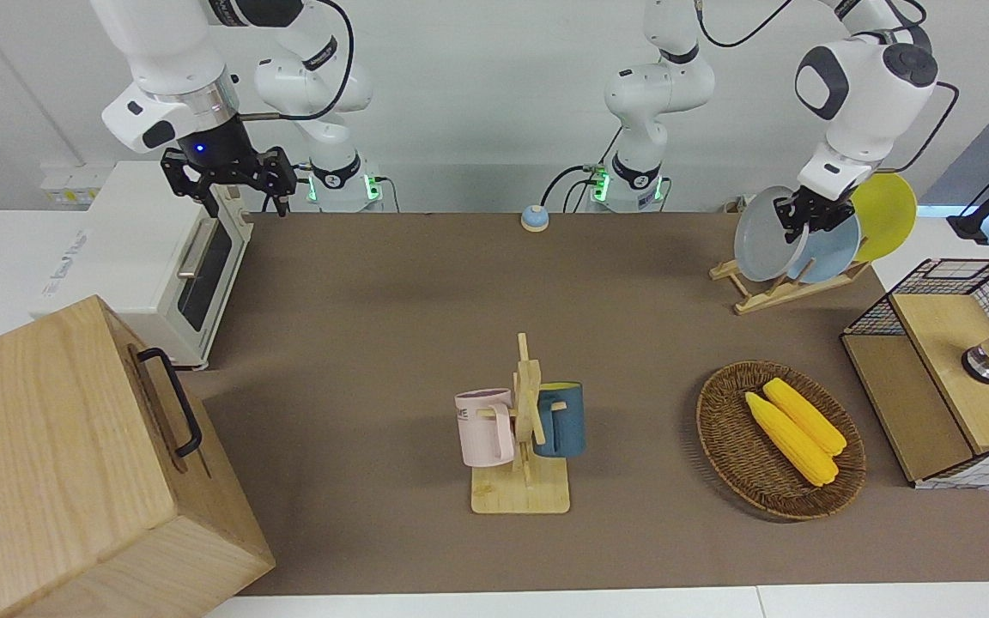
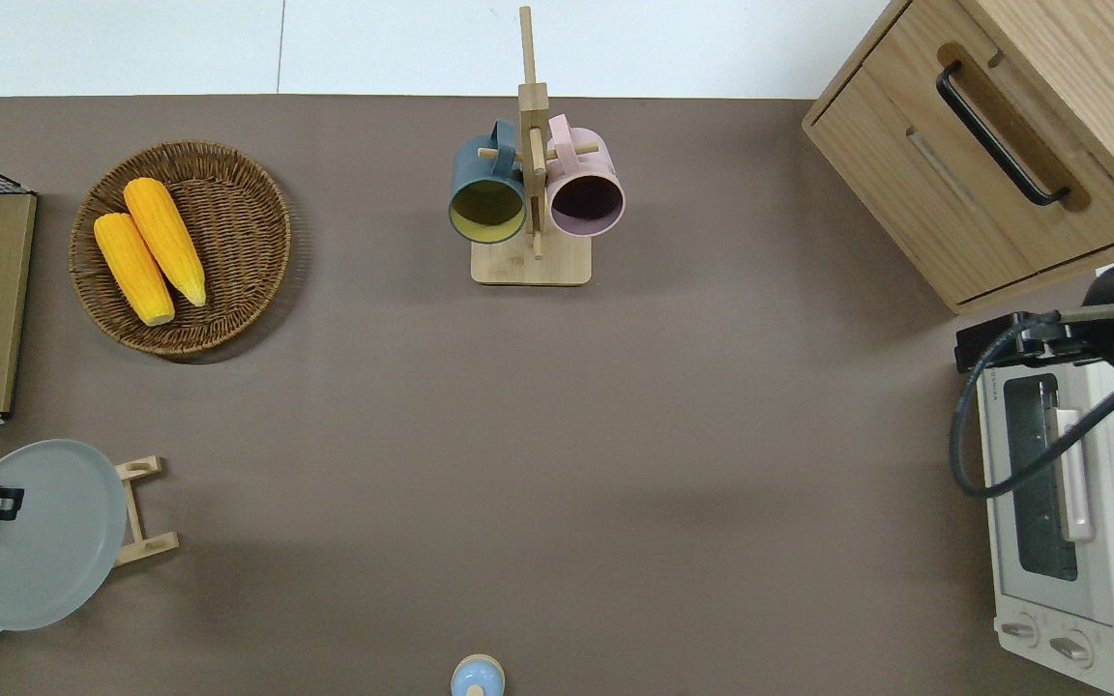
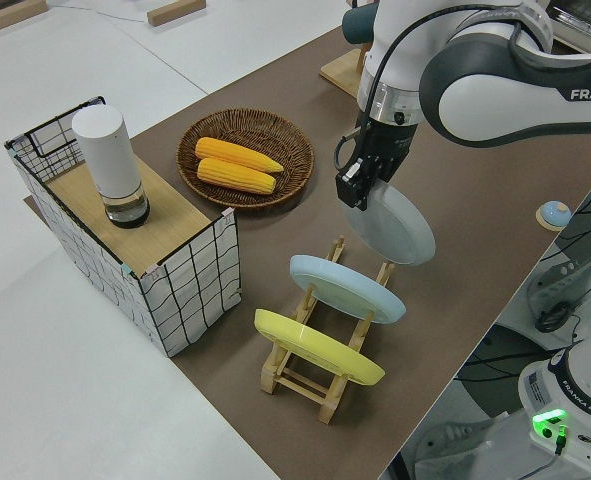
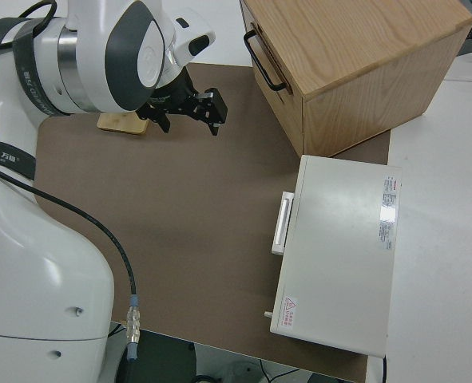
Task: Pick gray plate from low plate rack and place it on table with left arm
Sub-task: 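Lift the gray plate out of the rack with the left gripper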
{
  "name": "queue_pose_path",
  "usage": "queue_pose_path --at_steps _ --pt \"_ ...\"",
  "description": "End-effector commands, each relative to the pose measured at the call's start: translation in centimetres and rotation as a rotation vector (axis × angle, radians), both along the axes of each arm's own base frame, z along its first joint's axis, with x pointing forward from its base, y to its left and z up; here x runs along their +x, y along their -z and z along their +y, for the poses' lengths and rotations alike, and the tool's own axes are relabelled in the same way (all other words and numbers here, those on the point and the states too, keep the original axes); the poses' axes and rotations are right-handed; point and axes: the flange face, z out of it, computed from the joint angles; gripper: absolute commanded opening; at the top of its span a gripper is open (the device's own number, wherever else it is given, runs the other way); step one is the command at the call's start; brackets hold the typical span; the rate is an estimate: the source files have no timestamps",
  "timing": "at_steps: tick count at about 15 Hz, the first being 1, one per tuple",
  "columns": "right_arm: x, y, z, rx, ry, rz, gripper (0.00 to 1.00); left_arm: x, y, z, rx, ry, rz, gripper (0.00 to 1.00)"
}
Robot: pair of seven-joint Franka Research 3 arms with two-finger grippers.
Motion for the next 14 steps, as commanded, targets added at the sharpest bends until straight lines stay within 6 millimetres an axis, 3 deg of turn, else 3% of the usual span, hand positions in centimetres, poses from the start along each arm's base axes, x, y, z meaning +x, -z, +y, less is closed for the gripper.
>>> queue_pose_path --at_steps 1,6,9,14 --pt "0.0 -0.3 0.1 0.003 0.002 -0.005 0.983 -0.5 -4.6 -1.5 0.019 -0.036 0.017 0.0" --pt "0.0 -0.3 0.1 0.003 0.002 -0.005 0.983 -1.6 -8.8 -5.9 0.045 -0.076 0.043 0.0" --pt "0.0 -0.3 0.1 0.003 0.002 -0.005 0.983 -1.9 -9.2 -8.4 0.036 -0.097 0.07 0.0" --pt "0.0 -0.3 0.1 0.003 0.002 -0.005 0.983 -2.2 -9.1 -12.4 -0.137 -0.116 0.086 0.0"
